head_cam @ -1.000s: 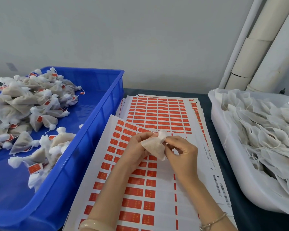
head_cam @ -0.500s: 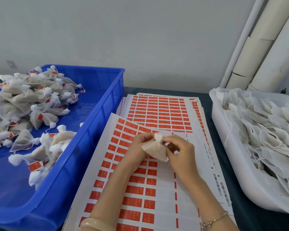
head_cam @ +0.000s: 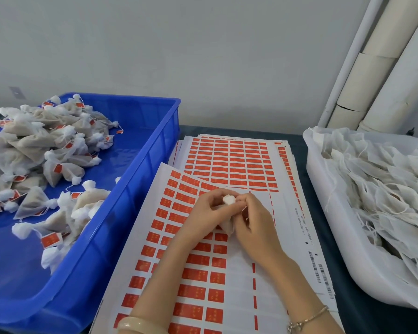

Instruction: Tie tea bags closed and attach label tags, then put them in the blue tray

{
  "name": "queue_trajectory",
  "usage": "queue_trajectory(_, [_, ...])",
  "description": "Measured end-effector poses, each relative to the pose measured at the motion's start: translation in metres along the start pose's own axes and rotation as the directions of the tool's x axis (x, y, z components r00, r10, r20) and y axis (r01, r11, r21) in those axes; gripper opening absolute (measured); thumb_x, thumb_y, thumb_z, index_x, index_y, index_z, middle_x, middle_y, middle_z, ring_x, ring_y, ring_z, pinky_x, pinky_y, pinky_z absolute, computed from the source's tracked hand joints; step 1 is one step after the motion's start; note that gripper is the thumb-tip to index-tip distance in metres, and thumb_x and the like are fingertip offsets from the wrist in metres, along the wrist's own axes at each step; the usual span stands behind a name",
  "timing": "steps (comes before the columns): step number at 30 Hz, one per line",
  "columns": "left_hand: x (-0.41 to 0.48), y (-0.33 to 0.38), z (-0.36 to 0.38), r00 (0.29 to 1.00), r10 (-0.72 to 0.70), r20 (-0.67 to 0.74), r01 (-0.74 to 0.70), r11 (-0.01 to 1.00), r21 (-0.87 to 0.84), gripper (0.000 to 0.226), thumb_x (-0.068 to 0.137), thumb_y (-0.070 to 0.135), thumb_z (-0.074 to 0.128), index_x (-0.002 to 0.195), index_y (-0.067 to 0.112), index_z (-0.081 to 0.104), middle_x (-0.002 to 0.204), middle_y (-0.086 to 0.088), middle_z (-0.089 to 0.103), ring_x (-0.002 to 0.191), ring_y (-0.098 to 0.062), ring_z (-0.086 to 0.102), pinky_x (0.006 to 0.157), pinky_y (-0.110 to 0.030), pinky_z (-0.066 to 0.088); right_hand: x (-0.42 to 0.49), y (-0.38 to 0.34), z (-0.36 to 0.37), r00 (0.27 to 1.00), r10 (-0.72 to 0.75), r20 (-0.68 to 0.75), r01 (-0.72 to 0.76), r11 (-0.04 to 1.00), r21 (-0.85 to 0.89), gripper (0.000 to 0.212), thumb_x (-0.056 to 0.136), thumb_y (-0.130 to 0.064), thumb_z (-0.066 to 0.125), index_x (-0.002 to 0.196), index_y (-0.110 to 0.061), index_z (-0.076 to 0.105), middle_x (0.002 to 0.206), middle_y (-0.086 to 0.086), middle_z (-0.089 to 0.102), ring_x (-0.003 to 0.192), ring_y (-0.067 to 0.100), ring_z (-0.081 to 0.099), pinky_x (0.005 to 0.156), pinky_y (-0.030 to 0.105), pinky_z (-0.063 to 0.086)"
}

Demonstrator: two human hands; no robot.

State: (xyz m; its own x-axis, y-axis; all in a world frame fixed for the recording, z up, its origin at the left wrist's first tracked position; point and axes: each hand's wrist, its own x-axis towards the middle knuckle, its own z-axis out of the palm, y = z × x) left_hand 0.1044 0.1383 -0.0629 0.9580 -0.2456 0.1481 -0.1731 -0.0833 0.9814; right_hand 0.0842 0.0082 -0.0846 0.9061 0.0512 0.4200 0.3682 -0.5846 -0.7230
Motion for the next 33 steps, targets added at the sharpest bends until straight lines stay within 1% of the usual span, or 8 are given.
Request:
queue_trajectory(3, [0.002,-0.004,0.000,0.999,0.031,-0.022,-0.031,0.999,0.019,0.017,0.089,0.028,0.066,0.100,0.016,0.070,0.091,0.004,0.071,0.086,-0.013,0.068,0.074,-0.020,0.054,0.001,0.002,-0.002,0.999,-0.001,0.036,0.001,1.000,0.006,0.008,0.097,-0.028,0.049,0.097,-0.036,0.046,0.090,-0.025,0.055,0.090,-0.006,0.056,0.069,0.007,0.048])
queue_trajectory(6, [0.003,-0.008,0.000,0.997,0.053,-0.050,-0.051,0.998,0.040,0.011,0.091,0.024,0.064,0.095,0.017,0.070,0.086,0.007,0.071,0.080,-0.010,0.067,0.071,-0.017,0.053,0.001,0.001,-0.004,0.997,0.041,0.060,-0.046,0.995,0.086,0.018,0.099,-0.025,0.047,0.084,-0.036,0.048,0.081,-0.018,0.059,0.081,-0.002,0.058,0.069,0.010,0.048])
queue_trajectory(11, [0.005,-0.013,-0.002,0.995,0.043,-0.085,-0.037,0.996,0.080,0.006,0.091,0.022,0.064,0.086,0.023,0.068,0.077,0.012,0.068,0.071,-0.005,0.065,0.064,-0.013,0.050,0.003,-0.002,-0.008,0.995,0.088,0.038,-0.094,0.978,0.186,0.032,0.097,-0.014,0.051,0.069,-0.030,0.050,0.064,-0.009,0.057,0.064,0.004,0.055,0.058,0.010,0.044])
queue_trajectory(18, [0.003,-0.009,-0.001,0.999,0.046,-0.028,-0.043,0.996,0.073,0.012,0.084,0.031,0.060,0.080,0.022,0.066,0.069,0.010,0.063,0.067,-0.006,0.061,0.066,-0.016,0.050,0.007,-0.004,-0.010,0.985,0.174,-0.010,-0.165,0.948,0.271,0.028,0.094,-0.013,0.055,0.068,-0.024,0.057,0.061,-0.006,0.057,0.059,0.005,0.052,0.055,0.011,0.042])
queue_trajectory(22, [0.002,-0.005,0.000,0.997,0.071,-0.017,-0.070,0.997,0.032,0.012,0.082,0.029,0.058,0.081,0.020,0.066,0.071,0.008,0.062,0.068,-0.007,0.060,0.068,-0.018,0.050,0.009,-0.007,-0.010,0.952,0.304,0.038,-0.297,0.889,0.349,0.022,0.096,-0.018,0.053,0.076,-0.019,0.061,0.061,-0.008,0.057,0.054,0.006,0.053,0.053,0.014,0.045])
queue_trajectory(26, [-0.001,0.000,-0.001,0.992,0.123,-0.009,-0.123,0.992,-0.028,0.014,0.083,0.024,0.060,0.084,0.012,0.066,0.072,0.005,0.061,0.067,-0.010,0.058,0.067,-0.020,0.050,0.015,-0.010,-0.017,0.856,0.473,0.210,-0.506,0.679,0.531,0.034,0.096,-0.017,0.048,0.063,-0.013,0.050,0.050,0.002,0.044,0.048,0.012,0.045,0.052,0.022,0.045])
queue_trajectory(30, [-0.001,0.004,0.001,0.991,0.136,-0.015,-0.137,0.988,-0.069,0.022,0.084,0.026,0.058,0.089,0.006,0.066,0.071,0.005,0.061,0.066,-0.010,0.058,0.064,-0.019,0.048,0.018,-0.009,-0.024,0.770,0.485,0.415,-0.566,0.219,0.794,0.026,0.095,-0.014,0.049,0.069,-0.009,0.048,0.055,0.004,0.031,0.049,0.013,0.036,0.051,0.026,0.042])
queue_trajectory(33, [0.001,0.002,0.001,0.990,0.141,-0.021,-0.142,0.989,-0.049,0.016,0.089,0.021,0.062,0.093,0.007,0.069,0.074,0.012,0.065,0.068,-0.005,0.060,0.065,-0.017,0.048,0.018,-0.006,-0.024,0.757,0.465,0.459,-0.532,0.030,0.846,0.029,0.093,-0.013,0.050,0.064,-0.010,0.049,0.056,0.002,0.026,0.049,0.013,0.030,0.047,0.025,0.040])
